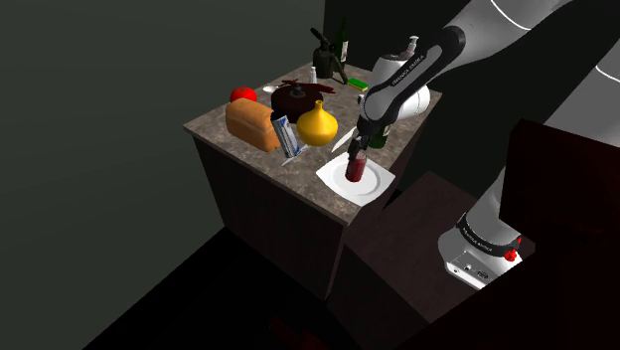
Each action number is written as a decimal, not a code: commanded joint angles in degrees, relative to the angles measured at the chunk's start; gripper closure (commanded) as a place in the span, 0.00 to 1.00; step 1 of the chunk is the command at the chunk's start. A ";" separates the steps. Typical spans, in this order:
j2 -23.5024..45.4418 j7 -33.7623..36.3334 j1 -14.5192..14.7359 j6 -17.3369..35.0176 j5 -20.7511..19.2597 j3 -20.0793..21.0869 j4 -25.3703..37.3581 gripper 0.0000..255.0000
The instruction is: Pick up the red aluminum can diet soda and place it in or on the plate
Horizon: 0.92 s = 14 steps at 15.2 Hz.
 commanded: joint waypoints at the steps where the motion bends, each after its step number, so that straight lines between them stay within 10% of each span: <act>1: 0.00 0.00 0.00 0.00 0.00 0.00 0.00 0.00; 6: -8.41 1.21 -0.62 -8.83 -1.74 -0.33 0.41 0.00; 14: -8.40 1.21 -0.64 -8.82 -1.74 -0.31 0.41 0.00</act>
